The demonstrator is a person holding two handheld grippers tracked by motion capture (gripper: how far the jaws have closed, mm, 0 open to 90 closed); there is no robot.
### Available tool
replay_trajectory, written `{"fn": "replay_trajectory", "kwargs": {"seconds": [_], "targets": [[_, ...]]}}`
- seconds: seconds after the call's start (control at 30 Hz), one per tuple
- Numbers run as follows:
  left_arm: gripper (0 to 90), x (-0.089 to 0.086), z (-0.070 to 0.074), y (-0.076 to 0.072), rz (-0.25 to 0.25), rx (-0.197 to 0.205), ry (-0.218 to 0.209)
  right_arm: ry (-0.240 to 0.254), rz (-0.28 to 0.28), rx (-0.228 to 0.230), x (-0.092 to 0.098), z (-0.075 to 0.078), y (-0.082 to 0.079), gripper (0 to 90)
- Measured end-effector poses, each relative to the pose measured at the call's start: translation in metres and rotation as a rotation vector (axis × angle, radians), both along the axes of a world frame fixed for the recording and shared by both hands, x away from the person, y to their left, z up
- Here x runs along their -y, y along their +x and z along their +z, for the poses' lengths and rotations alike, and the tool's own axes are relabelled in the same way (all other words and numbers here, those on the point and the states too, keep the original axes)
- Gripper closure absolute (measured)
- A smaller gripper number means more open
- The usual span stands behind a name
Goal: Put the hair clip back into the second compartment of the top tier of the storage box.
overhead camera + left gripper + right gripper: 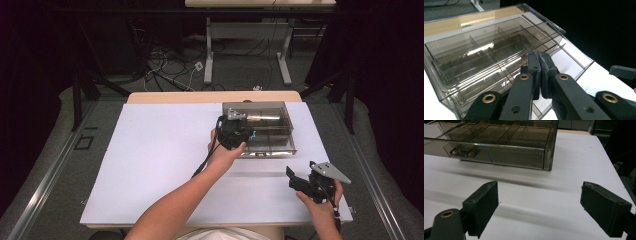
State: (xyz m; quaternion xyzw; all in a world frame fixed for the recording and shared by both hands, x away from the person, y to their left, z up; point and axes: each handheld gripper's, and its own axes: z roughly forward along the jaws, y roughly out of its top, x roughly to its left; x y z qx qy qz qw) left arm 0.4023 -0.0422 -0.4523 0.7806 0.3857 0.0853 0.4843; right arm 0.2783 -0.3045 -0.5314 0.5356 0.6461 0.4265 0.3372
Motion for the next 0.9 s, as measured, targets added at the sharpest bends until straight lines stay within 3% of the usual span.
{"fn": "replay_trajectory", "kwargs": {"seconds": [0.4,0.63,0.9], "targets": [[88.0,0.004,-0.012,0.005,0.007,-0.022,0.034,0.003,0.004,-0.003,0.000,0.000,0.000,14.6],[83.6,0.005,-0.012,0.005,0.012,-0.021,0.020,0.006,0.004,-0.007,-0.001,0.000,0.000,14.6],[70.2,0.000,-0.010,0.004,0.019,-0.022,-0.020,0.002,0.005,-0.005,0.000,0.000,0.000,14.6]]}}
